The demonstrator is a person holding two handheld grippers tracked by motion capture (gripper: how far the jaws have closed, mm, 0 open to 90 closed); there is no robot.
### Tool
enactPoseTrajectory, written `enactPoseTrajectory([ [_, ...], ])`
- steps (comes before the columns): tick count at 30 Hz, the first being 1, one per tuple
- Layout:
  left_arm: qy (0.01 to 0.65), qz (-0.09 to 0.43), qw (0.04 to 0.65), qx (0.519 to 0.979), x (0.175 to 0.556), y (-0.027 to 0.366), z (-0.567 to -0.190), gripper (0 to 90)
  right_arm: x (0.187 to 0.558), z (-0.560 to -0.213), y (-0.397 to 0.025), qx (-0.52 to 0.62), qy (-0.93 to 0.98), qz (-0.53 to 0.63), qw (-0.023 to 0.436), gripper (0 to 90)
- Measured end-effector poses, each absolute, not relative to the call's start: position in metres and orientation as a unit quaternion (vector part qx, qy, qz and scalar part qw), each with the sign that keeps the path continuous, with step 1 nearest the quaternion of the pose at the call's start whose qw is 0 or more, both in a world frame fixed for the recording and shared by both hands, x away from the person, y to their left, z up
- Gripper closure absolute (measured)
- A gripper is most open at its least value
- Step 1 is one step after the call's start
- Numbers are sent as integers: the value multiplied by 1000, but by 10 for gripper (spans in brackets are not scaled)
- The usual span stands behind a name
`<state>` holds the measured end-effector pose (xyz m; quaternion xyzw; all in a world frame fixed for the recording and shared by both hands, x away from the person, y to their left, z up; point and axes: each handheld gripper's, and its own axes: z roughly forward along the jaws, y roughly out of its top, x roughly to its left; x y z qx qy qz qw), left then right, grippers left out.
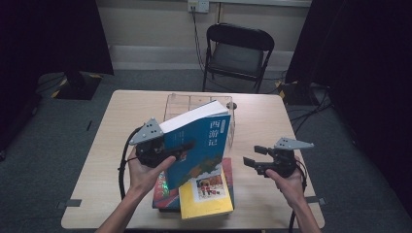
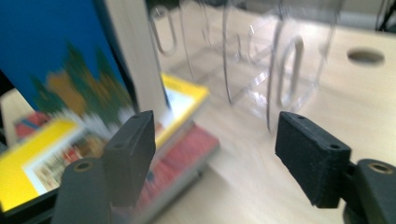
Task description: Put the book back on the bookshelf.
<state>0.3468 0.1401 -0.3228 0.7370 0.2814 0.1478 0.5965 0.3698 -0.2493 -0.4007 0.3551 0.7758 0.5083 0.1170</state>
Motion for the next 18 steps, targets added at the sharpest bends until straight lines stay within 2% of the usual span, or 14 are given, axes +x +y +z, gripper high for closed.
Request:
enactPoseTrajectory([
  [8, 306, 159, 593, 728, 348, 156, -318, 615, 368, -433, -266, 399, 791, 451, 108, 271],
  [13, 327, 160, 600, 712, 351, 172, -315, 614, 372, -456, -281, 441, 782, 427, 112, 229],
  [18, 331, 171, 598, 709, 353, 183, -310, 615, 380, -472, -279, 455, 793, 390, 106, 193],
])
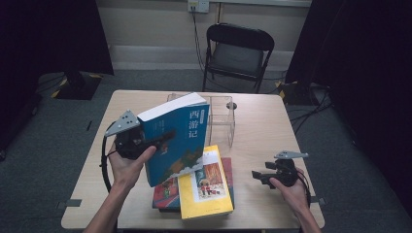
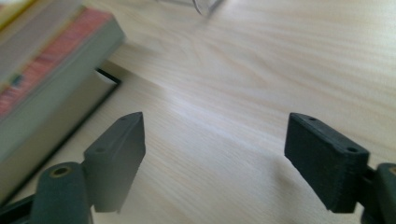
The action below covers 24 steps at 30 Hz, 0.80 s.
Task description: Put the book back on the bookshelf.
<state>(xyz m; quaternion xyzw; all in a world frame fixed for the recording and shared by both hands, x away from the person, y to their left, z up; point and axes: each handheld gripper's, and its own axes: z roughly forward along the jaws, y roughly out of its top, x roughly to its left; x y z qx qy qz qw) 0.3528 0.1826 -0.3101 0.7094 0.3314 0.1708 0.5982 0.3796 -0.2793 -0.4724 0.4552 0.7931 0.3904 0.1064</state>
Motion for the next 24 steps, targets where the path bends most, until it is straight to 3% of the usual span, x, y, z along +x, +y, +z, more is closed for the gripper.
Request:
enactPoseTrajectory([
  [11, 378, 206, 610, 665, 364, 219, -298, 614, 383, -489, -277, 469, 803, 341, 136, 160],
  [15, 390, 220, 605, 658, 368, 229, -295, 615, 379, -493, -275, 453, 809, 331, 174, 158],
  [24, 408, 243, 599, 645, 381, 226, -293, 616, 376, -497, -273, 450, 804, 337, 192, 142],
])
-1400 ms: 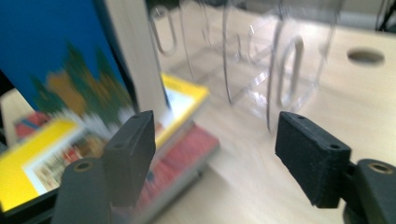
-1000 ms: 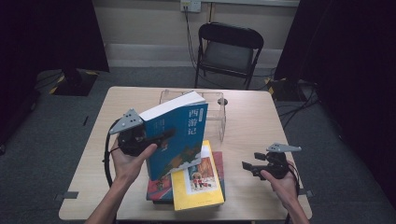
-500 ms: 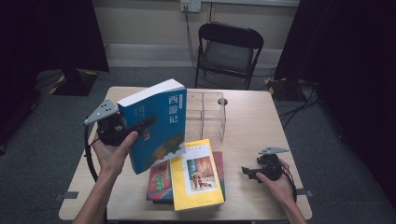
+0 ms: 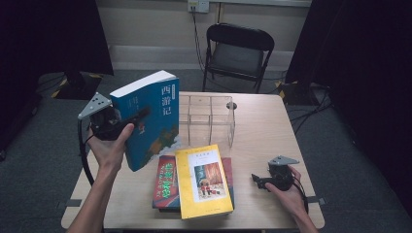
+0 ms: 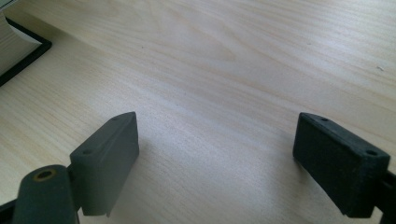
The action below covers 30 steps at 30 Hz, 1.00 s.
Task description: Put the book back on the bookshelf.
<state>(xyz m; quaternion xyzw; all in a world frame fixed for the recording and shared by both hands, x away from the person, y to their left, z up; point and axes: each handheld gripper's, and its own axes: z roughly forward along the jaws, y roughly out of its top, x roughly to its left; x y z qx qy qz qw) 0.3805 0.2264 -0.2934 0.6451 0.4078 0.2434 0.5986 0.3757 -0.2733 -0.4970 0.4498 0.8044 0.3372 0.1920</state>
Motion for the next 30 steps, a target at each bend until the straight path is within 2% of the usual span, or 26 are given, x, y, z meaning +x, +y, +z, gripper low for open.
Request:
enactPoseTrajectory([
  [16, 427, 267, 574, 646, 414, 203, -299, 617, 376, -498, -274, 448, 804, 341, 192, 140],
  [30, 427, 287, 567, 643, 421, 189, -302, 617, 376, -498, -274, 447, 804, 343, 191, 140],
])
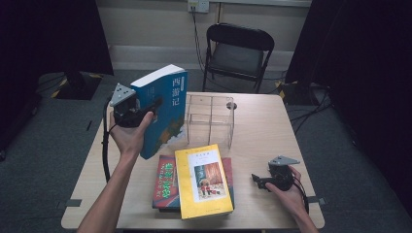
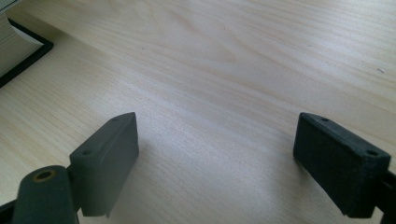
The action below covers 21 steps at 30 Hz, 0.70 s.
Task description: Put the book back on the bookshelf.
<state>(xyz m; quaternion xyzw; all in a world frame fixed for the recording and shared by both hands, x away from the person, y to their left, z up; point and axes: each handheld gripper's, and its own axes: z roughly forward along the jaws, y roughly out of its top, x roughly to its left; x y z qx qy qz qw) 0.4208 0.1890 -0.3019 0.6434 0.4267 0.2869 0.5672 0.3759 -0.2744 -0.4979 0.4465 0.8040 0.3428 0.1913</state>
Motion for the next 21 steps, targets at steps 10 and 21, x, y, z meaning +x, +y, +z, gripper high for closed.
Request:
enactPoseTrajectory([
  [10, 424, 309, 571, 631, 425, 180, -289, 617, 376, -498, -275, 446, 804, 344, 191, 140],
  [21, 409, 328, 570, 632, 432, 168, -304, 617, 376, -498, -275, 445, 805, 344, 190, 141],
])
